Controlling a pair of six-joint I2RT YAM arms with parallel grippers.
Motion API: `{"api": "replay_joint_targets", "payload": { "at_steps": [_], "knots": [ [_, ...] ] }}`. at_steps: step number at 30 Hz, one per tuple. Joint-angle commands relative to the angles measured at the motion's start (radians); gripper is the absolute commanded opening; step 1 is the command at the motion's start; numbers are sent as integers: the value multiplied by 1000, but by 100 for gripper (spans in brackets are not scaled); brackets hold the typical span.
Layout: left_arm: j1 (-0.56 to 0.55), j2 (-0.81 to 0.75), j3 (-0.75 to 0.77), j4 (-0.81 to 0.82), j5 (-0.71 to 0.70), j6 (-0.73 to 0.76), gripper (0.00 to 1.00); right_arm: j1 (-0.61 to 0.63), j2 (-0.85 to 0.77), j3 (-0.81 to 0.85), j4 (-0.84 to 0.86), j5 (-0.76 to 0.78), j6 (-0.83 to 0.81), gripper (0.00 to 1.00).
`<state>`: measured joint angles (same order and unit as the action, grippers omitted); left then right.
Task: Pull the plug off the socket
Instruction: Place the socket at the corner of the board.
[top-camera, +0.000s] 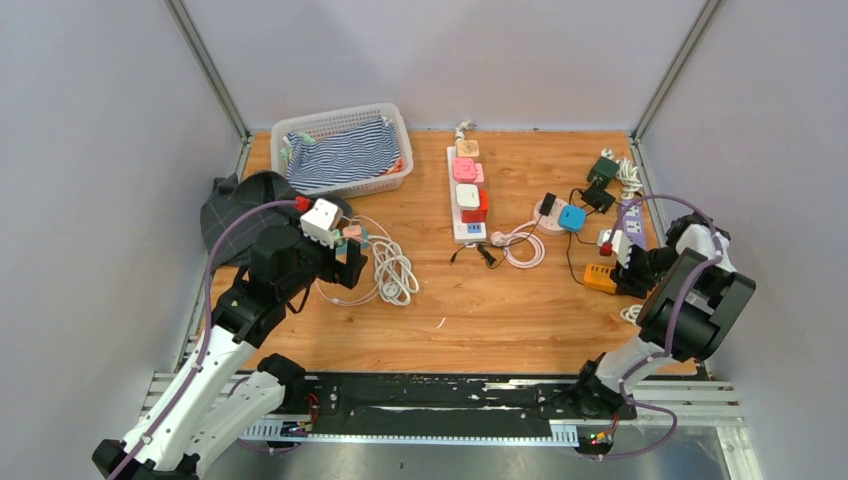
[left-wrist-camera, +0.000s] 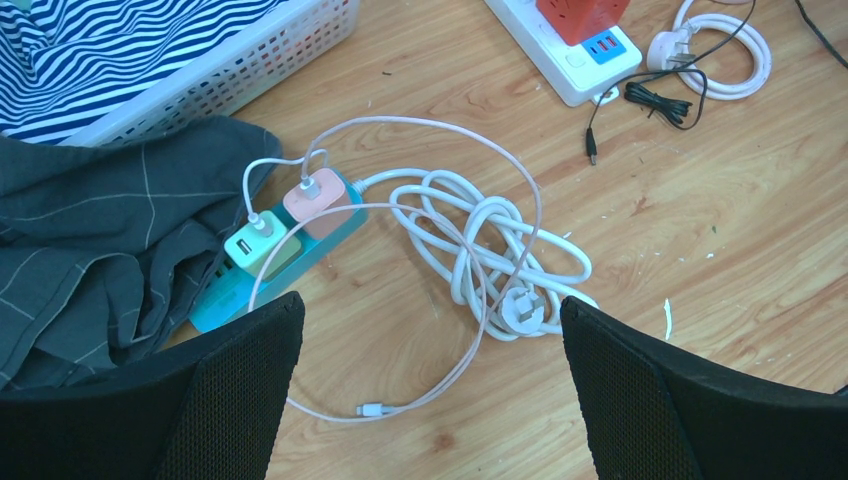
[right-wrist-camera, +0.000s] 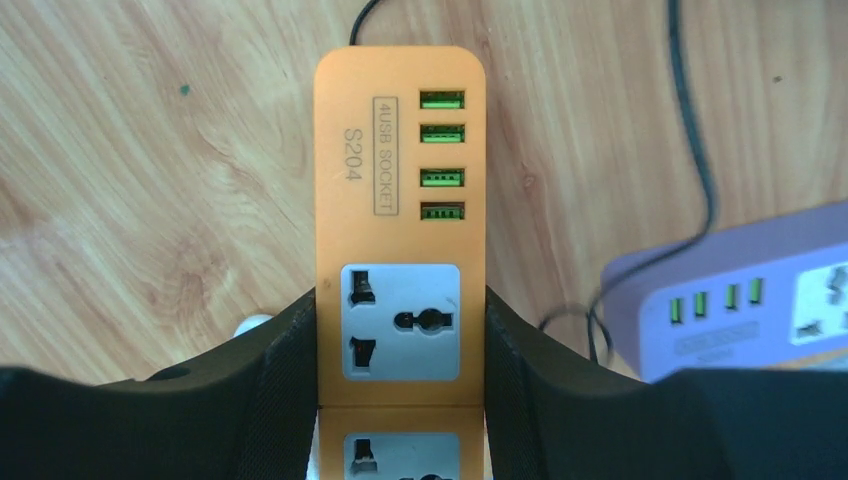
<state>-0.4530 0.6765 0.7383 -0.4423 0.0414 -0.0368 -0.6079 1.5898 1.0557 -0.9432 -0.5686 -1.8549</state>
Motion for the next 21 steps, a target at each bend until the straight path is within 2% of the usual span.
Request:
{"api": "replay_joint_targets", "payload": {
  "at_steps": [1,3,6,11,12,15,21],
  "knots": [
    [2,-6,-14,20,9,5,100,-16,75,-15,91,57,90,3],
    [2,-7,-15,20,8,4,100,-16,102,-3,123,76,137,10],
    [2,-8,-15,19,9,4,100,-16,111,-3,182,116,217,27],
    [2,-7,-14,21,11,3,100,-30,26,-17,194,105,301,69],
    [2,-7,-14,20,14,3,100,-30,-4,-15,183,91,306,75],
    [2,-8,-14,22,26,2,100,-30,-87,11,108,25,313,82],
    [2,-17,-14,30,61,-6,100,-22,-164,138,-173,-233,301,83]
  ]
}}
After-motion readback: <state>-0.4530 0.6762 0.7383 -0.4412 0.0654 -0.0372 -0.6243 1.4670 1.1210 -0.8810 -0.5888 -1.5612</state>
